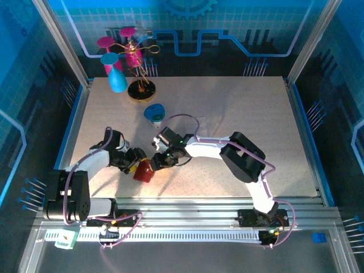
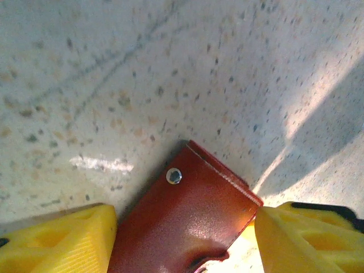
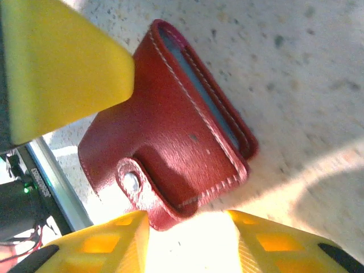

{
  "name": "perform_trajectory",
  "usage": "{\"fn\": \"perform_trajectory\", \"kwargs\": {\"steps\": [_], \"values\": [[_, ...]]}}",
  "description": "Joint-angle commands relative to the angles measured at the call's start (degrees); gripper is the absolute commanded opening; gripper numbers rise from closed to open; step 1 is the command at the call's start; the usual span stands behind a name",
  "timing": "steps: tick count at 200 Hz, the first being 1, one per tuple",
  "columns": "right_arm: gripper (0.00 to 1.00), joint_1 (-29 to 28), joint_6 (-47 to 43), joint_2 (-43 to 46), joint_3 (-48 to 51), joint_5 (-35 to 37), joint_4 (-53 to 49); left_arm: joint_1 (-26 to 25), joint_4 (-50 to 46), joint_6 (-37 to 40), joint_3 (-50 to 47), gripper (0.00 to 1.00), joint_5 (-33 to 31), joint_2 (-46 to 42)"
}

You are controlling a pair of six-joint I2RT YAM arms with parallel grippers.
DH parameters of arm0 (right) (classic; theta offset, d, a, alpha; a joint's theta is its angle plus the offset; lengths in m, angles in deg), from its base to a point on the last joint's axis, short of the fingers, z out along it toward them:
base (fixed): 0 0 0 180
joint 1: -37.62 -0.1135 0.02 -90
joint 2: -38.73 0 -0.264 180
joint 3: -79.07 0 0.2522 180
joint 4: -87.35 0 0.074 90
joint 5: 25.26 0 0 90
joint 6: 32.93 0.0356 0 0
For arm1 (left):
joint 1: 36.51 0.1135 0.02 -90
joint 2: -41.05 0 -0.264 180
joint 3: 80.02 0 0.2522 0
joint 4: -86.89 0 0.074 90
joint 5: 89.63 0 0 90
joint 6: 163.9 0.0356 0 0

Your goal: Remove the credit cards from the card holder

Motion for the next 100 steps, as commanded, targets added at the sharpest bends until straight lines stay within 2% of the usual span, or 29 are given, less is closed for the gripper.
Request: {"fn": "perform_trajectory", "kwargs": {"steps": [1,45,100], "values": [[0.43,1.4,4.2,5.4,2.9,-0.4,-2.2,-1.1,-1.0,-3.3,-2.3,0.67,1.5,-3.7],[0.46,1.8,4.8,9.9,6.9,1.9,-6.1,-4.6,0.6,-8.1,-5.2,0.67,2.4,-7.6],[0.47,2.4,3.2,10.9,7.3,5.2,-9.4,-8.2,7.4,-11.5,-6.1,0.52,2.4,-5.0]]}}
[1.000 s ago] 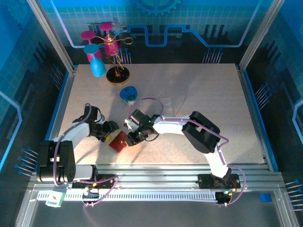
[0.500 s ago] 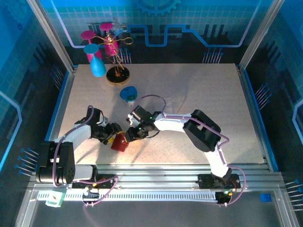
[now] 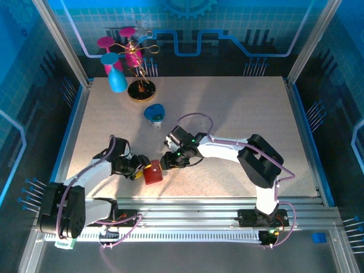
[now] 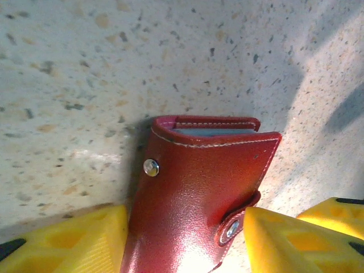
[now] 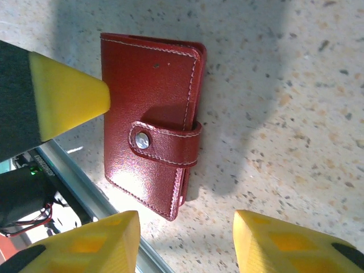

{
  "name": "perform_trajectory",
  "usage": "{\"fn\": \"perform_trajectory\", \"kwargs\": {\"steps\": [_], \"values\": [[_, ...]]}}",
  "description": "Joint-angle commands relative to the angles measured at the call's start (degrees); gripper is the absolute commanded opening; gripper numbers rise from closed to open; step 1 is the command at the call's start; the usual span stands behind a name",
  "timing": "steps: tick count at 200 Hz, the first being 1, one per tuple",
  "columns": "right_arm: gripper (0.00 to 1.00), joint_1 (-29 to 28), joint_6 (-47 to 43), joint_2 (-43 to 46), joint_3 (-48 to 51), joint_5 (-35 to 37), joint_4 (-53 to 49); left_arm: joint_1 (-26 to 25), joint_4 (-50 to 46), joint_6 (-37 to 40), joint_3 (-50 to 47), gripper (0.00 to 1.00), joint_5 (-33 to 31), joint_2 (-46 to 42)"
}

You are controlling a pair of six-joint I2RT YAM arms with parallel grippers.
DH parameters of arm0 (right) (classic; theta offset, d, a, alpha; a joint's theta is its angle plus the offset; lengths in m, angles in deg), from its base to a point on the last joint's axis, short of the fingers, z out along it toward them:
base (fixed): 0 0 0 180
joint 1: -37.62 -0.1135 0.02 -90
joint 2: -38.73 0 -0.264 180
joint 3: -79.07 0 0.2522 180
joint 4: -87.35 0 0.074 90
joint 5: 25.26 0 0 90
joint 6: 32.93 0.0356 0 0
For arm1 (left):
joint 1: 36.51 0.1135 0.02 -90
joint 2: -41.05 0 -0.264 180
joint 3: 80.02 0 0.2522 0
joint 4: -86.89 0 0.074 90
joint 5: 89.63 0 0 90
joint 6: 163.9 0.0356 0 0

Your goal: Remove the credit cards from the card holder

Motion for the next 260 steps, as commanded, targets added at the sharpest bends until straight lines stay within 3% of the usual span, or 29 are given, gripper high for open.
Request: {"fn": "perform_trajectory", "kwargs": {"steps": [1,70,155,217,260], "values": [[0.47,0.7,-0.8,1.2,-0.1,2.7,-3.9,-1.4,3.8,-2.8,-0.1,0.52,1.6,1.8],[0.48,3.6,-0.9,5.2,4.1,7.4,-5.1,-7.2,8.5,-3.6,3.9,0.49,1.9,9.7],[0.48,5.3,-1.1,9.6,8.8,4.5,-6.1,-16.5,17.0,-13.4,4.2,0.47,0.3,12.6],[0.48,3.5,-2.3,8.9,5.2,7.6,-11.0,-13.4,-6.4,-1.7,11.5,0.5,-12.1,3.4],[0.49,0.6,-3.0,4.3,-2.0,10.6,-15.4,-4.2,-12.6,3.9,11.6,0.52,-9.7,-3.2]]}}
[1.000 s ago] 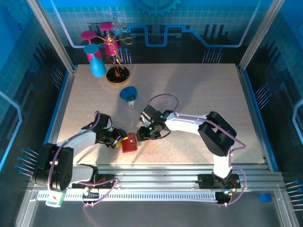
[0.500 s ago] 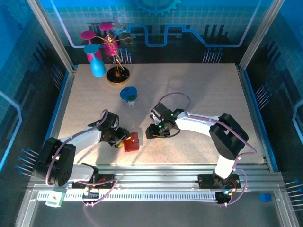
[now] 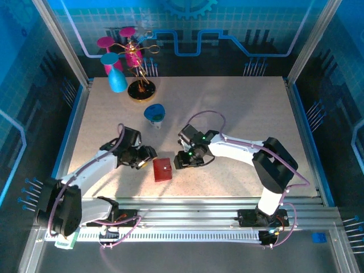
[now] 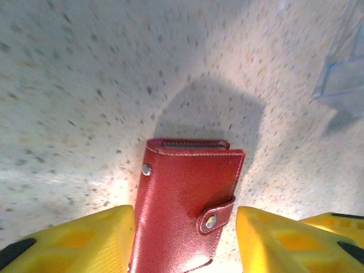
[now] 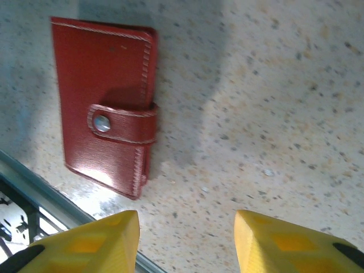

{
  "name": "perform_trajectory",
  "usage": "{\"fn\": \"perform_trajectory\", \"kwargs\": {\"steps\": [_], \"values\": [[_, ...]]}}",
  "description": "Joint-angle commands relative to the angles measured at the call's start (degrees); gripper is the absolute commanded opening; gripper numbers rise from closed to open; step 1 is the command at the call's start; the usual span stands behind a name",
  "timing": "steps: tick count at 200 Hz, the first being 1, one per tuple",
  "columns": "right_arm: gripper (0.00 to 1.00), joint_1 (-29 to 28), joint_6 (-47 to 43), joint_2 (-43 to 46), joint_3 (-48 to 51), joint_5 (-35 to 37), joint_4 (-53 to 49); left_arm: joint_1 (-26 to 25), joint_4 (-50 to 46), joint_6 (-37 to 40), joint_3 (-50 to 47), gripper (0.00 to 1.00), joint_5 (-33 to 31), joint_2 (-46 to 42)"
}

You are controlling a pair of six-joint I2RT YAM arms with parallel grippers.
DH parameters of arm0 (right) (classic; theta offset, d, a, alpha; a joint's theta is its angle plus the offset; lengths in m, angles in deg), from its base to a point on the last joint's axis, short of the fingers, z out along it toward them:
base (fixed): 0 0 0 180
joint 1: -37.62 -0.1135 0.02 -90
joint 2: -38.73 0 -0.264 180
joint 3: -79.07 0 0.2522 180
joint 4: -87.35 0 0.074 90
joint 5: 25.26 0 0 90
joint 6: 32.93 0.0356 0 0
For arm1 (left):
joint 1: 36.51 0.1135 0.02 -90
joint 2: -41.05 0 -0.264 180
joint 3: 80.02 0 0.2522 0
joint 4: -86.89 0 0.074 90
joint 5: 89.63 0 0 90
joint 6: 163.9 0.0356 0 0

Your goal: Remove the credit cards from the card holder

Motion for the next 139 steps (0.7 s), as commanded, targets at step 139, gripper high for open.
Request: {"fn": "perform_trajectory", "kwargs": {"steps": [139], "values": [[0.59,-8.5,2.7,-21.9,-25.5,10.2,-13.4,12.7,-2.7,7.5,-2.5,0.56,8.9,-5.4]]}}
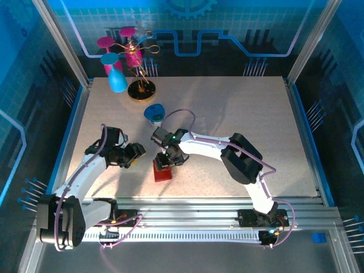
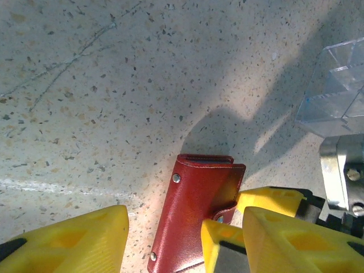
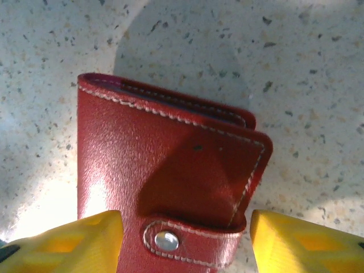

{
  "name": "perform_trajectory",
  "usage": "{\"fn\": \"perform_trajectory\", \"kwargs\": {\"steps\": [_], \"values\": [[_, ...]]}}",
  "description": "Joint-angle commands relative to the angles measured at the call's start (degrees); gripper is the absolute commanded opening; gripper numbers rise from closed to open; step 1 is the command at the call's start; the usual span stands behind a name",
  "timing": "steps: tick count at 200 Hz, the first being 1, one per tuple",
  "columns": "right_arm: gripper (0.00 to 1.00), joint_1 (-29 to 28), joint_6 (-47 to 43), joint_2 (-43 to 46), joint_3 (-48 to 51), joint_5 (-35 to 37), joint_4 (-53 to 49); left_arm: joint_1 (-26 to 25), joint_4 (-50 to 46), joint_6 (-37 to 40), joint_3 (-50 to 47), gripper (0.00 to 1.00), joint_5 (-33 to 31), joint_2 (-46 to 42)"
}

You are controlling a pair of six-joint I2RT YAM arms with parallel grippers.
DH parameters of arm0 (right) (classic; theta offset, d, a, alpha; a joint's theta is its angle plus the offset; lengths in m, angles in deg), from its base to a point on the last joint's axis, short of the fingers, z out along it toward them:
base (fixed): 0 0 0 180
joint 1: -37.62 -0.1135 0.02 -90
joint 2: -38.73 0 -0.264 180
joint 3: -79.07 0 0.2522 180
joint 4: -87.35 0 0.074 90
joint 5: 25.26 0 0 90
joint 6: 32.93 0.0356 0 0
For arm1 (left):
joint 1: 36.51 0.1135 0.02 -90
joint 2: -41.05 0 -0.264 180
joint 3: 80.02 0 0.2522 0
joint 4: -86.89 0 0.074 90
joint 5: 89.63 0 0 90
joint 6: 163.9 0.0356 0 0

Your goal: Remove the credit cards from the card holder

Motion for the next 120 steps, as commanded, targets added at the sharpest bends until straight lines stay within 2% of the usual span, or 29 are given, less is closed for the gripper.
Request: {"fn": "perform_trajectory", "kwargs": {"steps": [1,62,120], "values": [[0.59,-1.0,1.1,-2.1,-2.5,1.3,-3.6,0.7,1.0,1.1,-1.4,0.56,2.4,-0.6],[0.43,-0.4,1.0,-0.4,-1.0,2.1,-4.2,0.9,2.2,1.3,-1.8,0.56,3.3,-0.4],[0.37,3.9,0.3,6.1,7.7,1.5,-1.0,-1.1,7.8,-2.9,-1.0,0.56,5.2,2.2]]}}
